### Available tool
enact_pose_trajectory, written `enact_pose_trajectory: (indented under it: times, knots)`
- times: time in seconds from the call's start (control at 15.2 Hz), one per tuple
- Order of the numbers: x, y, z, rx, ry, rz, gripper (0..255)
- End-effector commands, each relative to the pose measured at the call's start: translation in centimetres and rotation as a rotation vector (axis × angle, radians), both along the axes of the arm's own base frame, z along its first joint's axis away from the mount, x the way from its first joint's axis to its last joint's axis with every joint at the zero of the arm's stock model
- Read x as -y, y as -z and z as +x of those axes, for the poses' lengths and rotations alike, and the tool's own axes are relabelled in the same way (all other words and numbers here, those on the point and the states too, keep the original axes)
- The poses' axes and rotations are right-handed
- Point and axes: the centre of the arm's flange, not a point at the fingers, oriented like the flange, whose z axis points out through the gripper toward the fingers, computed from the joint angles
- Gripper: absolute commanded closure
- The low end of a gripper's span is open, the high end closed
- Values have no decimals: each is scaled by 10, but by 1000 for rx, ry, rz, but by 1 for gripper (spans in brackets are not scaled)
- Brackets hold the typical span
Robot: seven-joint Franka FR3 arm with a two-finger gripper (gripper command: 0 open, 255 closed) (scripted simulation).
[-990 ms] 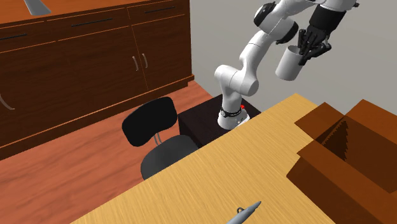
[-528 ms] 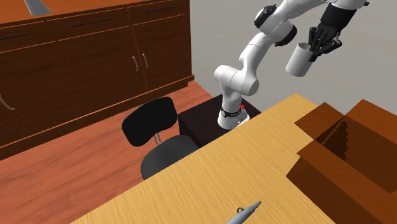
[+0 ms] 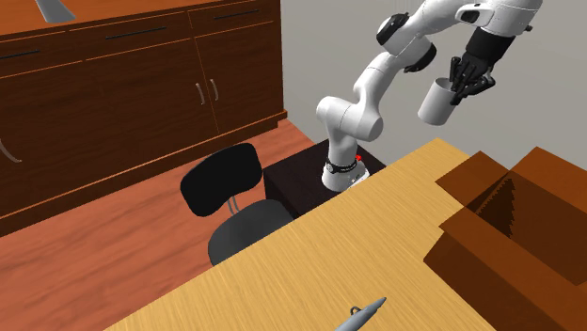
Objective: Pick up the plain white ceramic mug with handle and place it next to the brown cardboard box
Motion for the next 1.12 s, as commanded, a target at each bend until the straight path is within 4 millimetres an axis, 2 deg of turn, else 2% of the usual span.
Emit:
enact_pose_trajectory:
  times: [0.0,1.06]
  knots:
    - [0,10,0,0,0,0,255]
    - [0,95,0,0,0,0,255]
